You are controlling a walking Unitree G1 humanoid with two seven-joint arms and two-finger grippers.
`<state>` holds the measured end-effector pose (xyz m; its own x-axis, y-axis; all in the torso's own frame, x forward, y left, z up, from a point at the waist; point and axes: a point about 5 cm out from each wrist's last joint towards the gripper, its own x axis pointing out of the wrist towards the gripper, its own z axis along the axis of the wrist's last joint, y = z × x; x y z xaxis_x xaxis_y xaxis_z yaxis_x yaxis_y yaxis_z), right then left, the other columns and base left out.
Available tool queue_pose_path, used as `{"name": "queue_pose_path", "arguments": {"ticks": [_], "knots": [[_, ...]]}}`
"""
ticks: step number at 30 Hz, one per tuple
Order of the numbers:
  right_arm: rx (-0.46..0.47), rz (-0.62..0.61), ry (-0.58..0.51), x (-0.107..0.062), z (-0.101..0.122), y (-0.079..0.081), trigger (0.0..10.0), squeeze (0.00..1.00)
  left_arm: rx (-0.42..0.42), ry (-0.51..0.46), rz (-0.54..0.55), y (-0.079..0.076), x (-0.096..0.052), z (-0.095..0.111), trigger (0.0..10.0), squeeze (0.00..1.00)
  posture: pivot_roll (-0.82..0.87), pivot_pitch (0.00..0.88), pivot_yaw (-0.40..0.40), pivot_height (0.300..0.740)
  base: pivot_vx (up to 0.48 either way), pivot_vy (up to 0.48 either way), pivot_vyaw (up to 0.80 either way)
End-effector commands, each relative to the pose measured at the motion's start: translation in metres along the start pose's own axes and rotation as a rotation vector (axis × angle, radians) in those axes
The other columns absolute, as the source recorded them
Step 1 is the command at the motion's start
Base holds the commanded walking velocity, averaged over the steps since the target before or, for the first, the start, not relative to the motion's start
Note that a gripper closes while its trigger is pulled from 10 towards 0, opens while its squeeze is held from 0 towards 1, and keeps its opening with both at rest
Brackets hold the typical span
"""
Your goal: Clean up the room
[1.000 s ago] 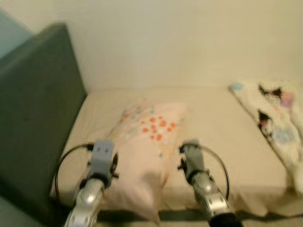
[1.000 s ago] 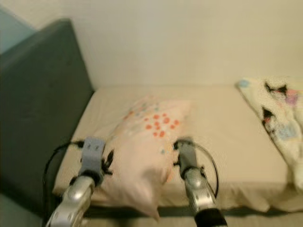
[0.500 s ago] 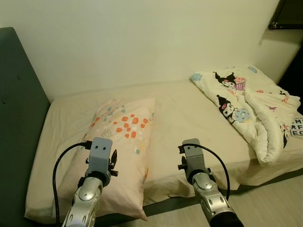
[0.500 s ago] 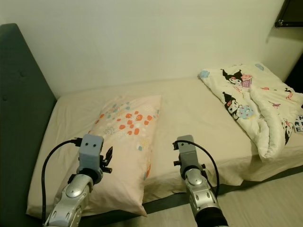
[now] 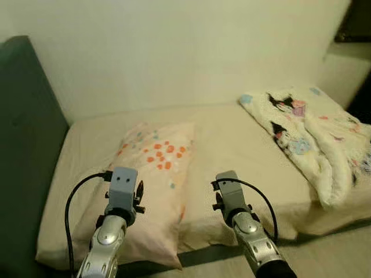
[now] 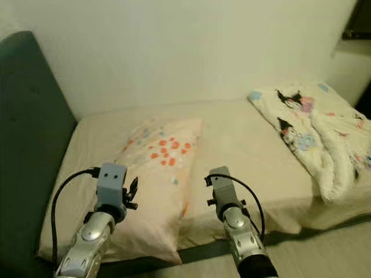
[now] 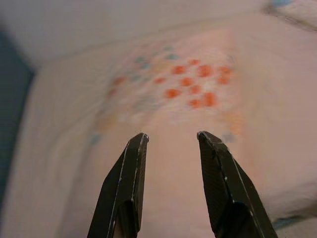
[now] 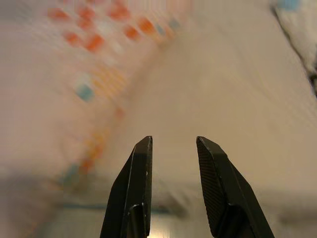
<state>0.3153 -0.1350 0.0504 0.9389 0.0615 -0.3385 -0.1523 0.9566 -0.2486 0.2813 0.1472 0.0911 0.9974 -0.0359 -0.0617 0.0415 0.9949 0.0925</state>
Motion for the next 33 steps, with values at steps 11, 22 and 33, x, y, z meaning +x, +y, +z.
{"name": "queue_pose_path", "arguments": {"ticks": [11,22,33], "knots": [[0.025,-0.023,0.011,-0.001,-0.005,-0.001,10.0,0.0,-0.024,-0.015,-0.016,-0.002,-0.001,0.001,10.0,0.0,-0.03,0.06,-0.008,0.74,0.231,0.0,0.0],[0.034,-0.025,0.007,-0.001,-0.005,0.001,10.0,0.0,-0.01,-0.021,-0.006,-0.002,-0.003,0.002,10.0,0.0,-0.03,0.062,-0.007,0.74,0.0,0.0,0.0],[0.076,-0.006,-0.083,0.0,0.011,0.0,10.0,0.0,-0.007,-0.035,0.004,0.002,-0.001,0.003,10.0,0.0,-0.03,0.064,-0.001,0.74,0.0,0.0,0.0]]}}
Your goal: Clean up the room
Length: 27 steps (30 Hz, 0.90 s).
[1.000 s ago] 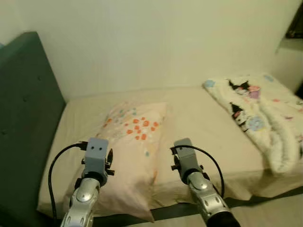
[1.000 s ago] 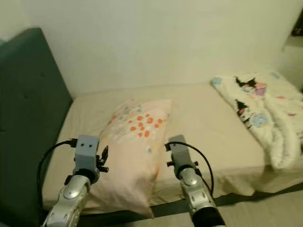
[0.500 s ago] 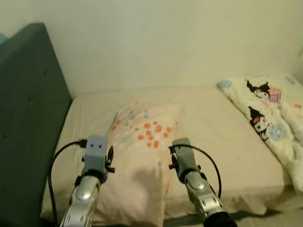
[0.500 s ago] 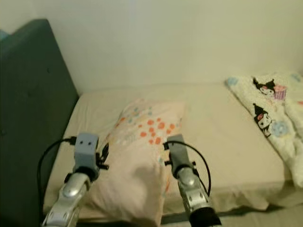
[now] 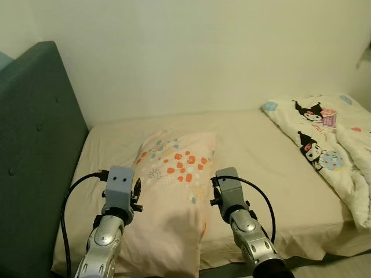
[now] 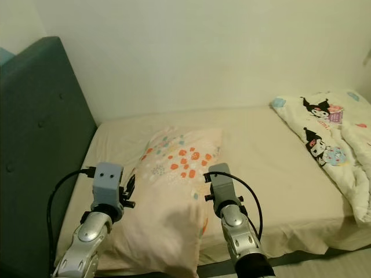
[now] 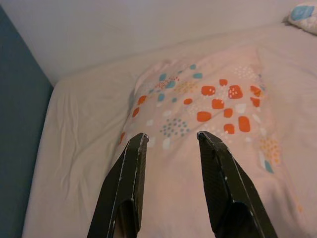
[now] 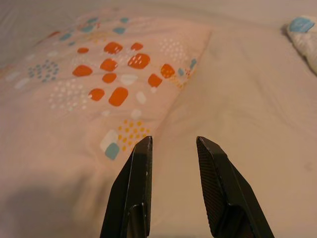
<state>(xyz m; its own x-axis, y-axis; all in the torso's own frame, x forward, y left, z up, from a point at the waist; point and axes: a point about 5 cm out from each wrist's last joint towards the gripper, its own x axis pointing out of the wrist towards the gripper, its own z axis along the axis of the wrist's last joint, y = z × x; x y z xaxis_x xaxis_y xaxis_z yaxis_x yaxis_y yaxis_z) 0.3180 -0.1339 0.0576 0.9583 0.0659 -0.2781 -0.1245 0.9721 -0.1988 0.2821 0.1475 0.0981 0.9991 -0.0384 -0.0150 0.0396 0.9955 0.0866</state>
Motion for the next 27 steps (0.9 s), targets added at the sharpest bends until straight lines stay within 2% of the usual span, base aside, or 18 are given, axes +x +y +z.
{"name": "queue_pose_path", "arguments": {"ticks": [1,6,12,27], "knots": [[0.019,0.005,-0.026,-0.0001,0.005,0.002,10.0,0.0,-0.003,0.014,0.002,0.0012,-0.0013,-0.0039,10.0,0.0,-0.03,0.064,-0.001,0.74,0.0,0.0,0.0],[0.062,-0.002,-0.016,0.0001,0.0039,0.0021,10.0,0.0,-0.002,0.014,0.004,0.0015,-0.0002,-0.0039,10.0,0.0,-0.03,0.063,0.0,0.735,0.0,0.0,0.0],[0.053,-0.009,-0.024,-0.0006,0.0035,0.0003,10.0,0.0,-0.004,0.013,0.008,0.0021,-0.0003,-0.0043,10.0,0.0,-0.03,0.064,0.0,0.711,0.0,0.0,0.0],[0.066,-0.015,-0.08,-0.0004,0.0119,-0.0026,10.0,0.0,0.002,0.0,0.008,0.0027,0.0011,-0.0023,10.0,0.0,-0.03,0.064,0.006,0.711,0.0,0.023,0.0]]}}
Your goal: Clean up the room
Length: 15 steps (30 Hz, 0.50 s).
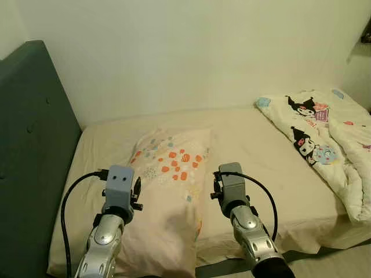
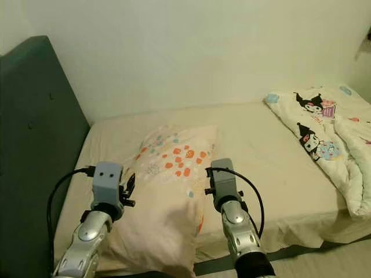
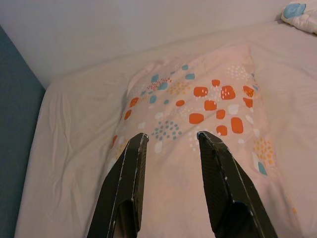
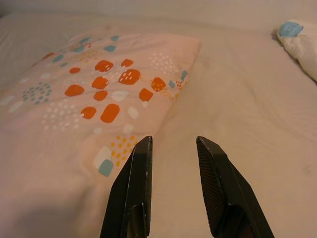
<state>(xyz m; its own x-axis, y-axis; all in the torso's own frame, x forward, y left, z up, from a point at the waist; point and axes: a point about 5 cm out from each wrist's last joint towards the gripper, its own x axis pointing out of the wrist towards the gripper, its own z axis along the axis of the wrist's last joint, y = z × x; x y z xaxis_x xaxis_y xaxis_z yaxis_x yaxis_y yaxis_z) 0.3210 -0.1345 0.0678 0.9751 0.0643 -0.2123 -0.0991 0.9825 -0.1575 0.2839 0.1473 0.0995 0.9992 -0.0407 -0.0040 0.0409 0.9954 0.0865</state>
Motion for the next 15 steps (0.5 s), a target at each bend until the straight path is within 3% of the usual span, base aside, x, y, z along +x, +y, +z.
{"name": "queue_pose_path", "arguments": {"ticks": [1,12,15], "knots": [[0.019,0.0,-0.014,-0.0004,0.0016,0.0005,10.0,0.0,0.004,0.006,0.011,0.0032,-0.0007,-0.0031,10.0,0.0,-0.03,0.064,0.006,0.711,0.0,0.472,0.0],[0.014,0.001,-0.021,-0.0013,0.0014,0.0007,10.0,0.0,0.007,0.002,0.015,0.0039,-0.0015,-0.0028,10.0,0.0,-0.03,0.066,0.005,0.711,0.0,0.464,0.0],[0.013,0.001,-0.023,-0.0015,0.0013,0.0005,10.0,0.0,-0.004,0.0,0.01,0.0032,-0.0025,-0.0026,10.0,0.0,-0.03,0.066,0.005,0.711,0.0,0.272,0.0]]}}
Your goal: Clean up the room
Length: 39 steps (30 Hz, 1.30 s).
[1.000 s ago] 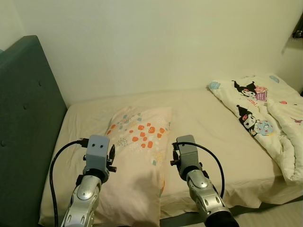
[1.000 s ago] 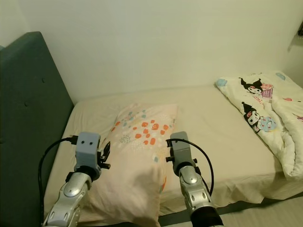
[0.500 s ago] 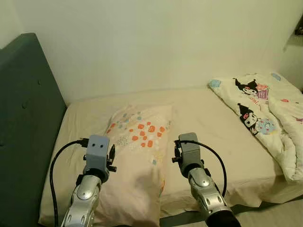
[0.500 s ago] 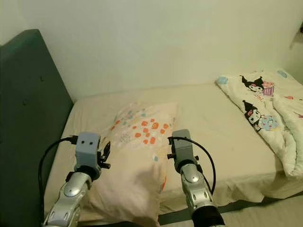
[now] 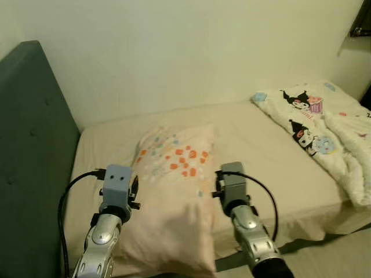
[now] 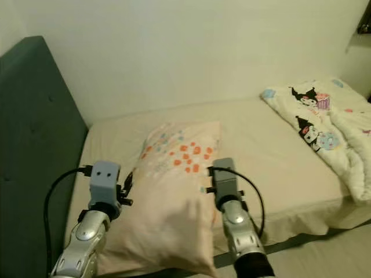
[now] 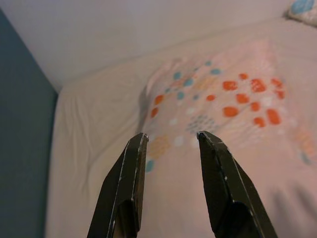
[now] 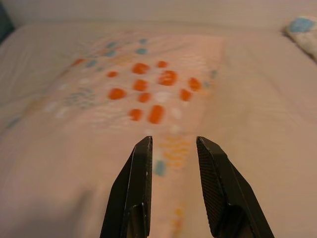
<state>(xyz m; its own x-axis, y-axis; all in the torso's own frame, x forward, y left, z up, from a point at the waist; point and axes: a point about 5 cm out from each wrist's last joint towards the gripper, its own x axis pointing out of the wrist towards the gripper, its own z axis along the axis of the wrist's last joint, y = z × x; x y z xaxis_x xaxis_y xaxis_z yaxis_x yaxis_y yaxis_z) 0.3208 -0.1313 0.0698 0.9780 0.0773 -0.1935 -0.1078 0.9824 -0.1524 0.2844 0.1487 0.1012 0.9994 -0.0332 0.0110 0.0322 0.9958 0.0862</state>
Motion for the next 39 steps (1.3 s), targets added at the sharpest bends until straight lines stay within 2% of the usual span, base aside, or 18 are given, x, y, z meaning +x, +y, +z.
{"name": "queue_pose_path", "arguments": {"ticks": [1,4,16,19,22,31,33,34,39], "knots": [[0.011,-0.009,-0.002,-0.0013,-0.0011,-0.0024,10.0,0.0,0.016,0.01,-0.001,0.0014,-0.0032,-0.0034,10.0,0.0,-0.03,0.067,0.004,0.711,0.0,0.0,0.0],[0.011,-0.009,-0.003,-0.0014,-0.0012,-0.0025,10.0,0.0,0.025,0.01,-0.016,-0.0013,-0.0038,-0.0026,10.0,0.0,-0.03,0.067,0.004,0.711,0.0,-0.101,0.0],[0.008,-0.004,-0.004,-0.0013,-0.0013,-0.0017,10.0,0.0,0.024,0.004,-0.001,-0.004,-0.0036,-0.0006,10.0,0.0,-0.03,0.067,0.001,0.711,0.0,-0.48,0.0],[0.008,-0.006,-0.002,-0.0014,-0.0018,-0.0025,10.0,0.0,-0.027,0.006,0.021,-0.0023,-0.0039,-0.001,10.0,0.0,-0.03,0.066,0.0,0.711,0.0,0.0,0.0],[0.008,-0.003,0.001,-0.0016,-0.0025,-0.0023,10.0,0.0,0.004,0.015,0.023,-0.0023,-0.003,-0.0013,10.0,0.0,-0.03,0.064,0.0,0.711,0.0,0.0,0.0],[0.013,-0.001,0.003,-0.001,-0.0024,-0.0009,10.0,0.0,0.027,0.023,0.024,-0.0028,-0.0025,-0.0042,10.0,0.0,-0.03,0.057,0.002,0.711,0.0,0.0,0.0],[-0.006,0.005,0.001,-0.0008,-0.002,-0.0006,10.0,0.0,0.031,0.021,0.023,-0.0027,-0.0023,-0.0042,10.0,0.0,-0.03,0.057,0.002,0.711,0.0,0.0,0.0],[-0.055,0.014,0.003,-0.0005,-0.0018,-0.0003,10.0,0.0,0.038,0.019,0.018,-0.003,-0.0016,-0.004,10.0,0.0,-0.03,0.057,0.002,0.711,0.0,0.0,0.66],[-0.079,0.026,0.0,-0.0007,-0.0017,0.0011,10.0,0.0,0.047,0.016,0.017,-0.003,-0.0009,-0.0033,10.0,0.0,-0.03,0.059,0.002,0.711,0.0,0.0,0.74]]}}
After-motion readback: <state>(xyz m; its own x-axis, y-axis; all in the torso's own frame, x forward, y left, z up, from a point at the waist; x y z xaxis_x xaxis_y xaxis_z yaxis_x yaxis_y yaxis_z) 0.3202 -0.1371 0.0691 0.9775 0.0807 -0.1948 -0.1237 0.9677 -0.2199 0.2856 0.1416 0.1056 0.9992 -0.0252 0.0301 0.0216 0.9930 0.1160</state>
